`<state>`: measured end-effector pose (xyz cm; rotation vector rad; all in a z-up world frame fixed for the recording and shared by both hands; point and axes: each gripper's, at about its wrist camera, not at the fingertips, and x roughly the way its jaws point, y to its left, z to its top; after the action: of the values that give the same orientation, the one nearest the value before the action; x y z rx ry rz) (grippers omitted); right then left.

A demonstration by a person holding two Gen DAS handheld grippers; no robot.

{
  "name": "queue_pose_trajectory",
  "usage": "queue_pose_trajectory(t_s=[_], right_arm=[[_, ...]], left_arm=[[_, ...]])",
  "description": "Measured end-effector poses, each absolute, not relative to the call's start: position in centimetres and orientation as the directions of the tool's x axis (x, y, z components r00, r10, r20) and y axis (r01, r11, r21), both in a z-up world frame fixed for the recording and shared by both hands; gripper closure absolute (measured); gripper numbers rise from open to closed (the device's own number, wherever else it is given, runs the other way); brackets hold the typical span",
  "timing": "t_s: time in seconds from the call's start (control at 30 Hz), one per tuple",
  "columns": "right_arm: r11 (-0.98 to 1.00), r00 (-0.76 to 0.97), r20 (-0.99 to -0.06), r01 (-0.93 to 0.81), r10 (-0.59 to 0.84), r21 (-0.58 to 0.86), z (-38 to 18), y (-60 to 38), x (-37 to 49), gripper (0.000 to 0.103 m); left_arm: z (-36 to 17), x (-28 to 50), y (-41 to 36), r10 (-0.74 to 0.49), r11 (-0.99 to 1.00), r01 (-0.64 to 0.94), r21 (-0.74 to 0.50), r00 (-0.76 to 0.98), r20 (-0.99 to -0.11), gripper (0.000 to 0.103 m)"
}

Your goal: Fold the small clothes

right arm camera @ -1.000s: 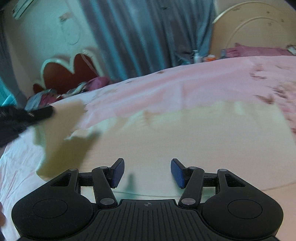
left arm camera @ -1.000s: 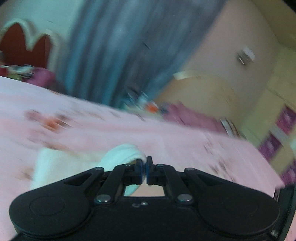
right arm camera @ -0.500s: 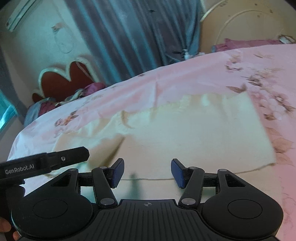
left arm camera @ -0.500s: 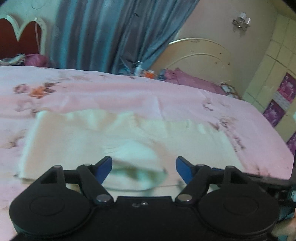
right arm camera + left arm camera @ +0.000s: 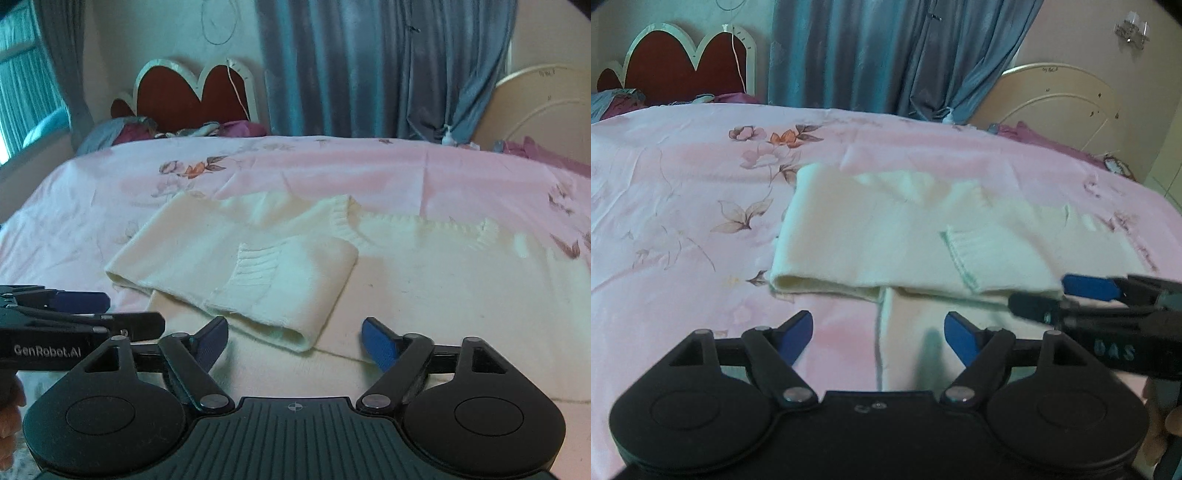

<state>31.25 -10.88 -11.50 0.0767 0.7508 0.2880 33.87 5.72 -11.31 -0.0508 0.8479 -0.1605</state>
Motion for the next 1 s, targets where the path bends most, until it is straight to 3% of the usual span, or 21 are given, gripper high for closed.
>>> queue_pose_trajectory(t_s=[0.13, 0.17, 0.2, 0.23, 0.53, 0.6, 0.77, 0.87, 1.0], right_arm=[[0.966, 0.699, -0.666, -0.182, 0.260, 0.187, -12.0, -11.1, 32.5, 0.055], [0.966, 0.702, -0.664, -0.176, 0.259, 0.191, -11.9, -11.5, 32.7, 0.066], [0.965, 0.701, -0.663, -0.173, 0.262, 0.198, -11.8, -11.7, 32.9, 0.091], [0.963, 0.708, -0.656, -0.159, 0.263, 0.216, -11.5, -12.2, 32.9, 0.094], [0.869, 0.751, -0.600, 0.073, 0.275, 0.489, -9.6, -21.7, 31.9, 0.094], [0.858, 0.737, -0.624, 0.121, 0.260, 0.500, -10.4, -23.5, 31.8, 0.094], [0.827, 0.697, -0.664, 0.183, 0.272, 0.531, -11.9, -26.1, 31.1, 0.094], [0.838, 0.712, -0.673, 0.230, 0.201, 0.494, -11.7, -27.1, 30.5, 0.094], [0.831, 0.719, -0.678, 0.279, 0.150, 0.481, -11.8, -28.9, 30.3, 0.094]], left_arm=[[-12.0, 34.3, 5.8, -0.140, 0.990, 0.104, -0.095, 0.648, -0.749, 0.026], [-12.2, 34.5, 5.7, -0.133, 0.991, 0.099, -0.090, 0.649, -0.749, 0.026], [-12.4, 34.6, 5.7, -0.124, 0.992, 0.095, -0.081, 0.652, -0.748, 0.026], [-12.4, 34.8, 5.6, -0.115, 0.993, 0.092, -0.072, 0.656, -0.746, 0.026], [-12.9, 35.6, 5.8, -0.061, 0.998, 0.058, -0.029, 0.688, -0.723, 0.026], [-12.9, 35.6, 5.8, -0.056, 0.998, 0.051, -0.028, 0.702, -0.710, 0.034], [-12.7, 35.2, 5.4, -0.092, 0.995, 0.090, -0.039, 0.727, -0.680, 0.076], [-12.5, 35.0, 4.9, -0.104, 0.994, 0.102, -0.042, 0.734, -0.671, 0.087], [-12.2, 35.1, 5.0, -0.110, 0.994, 0.101, -0.053, 0.730, -0.674, 0.088]])
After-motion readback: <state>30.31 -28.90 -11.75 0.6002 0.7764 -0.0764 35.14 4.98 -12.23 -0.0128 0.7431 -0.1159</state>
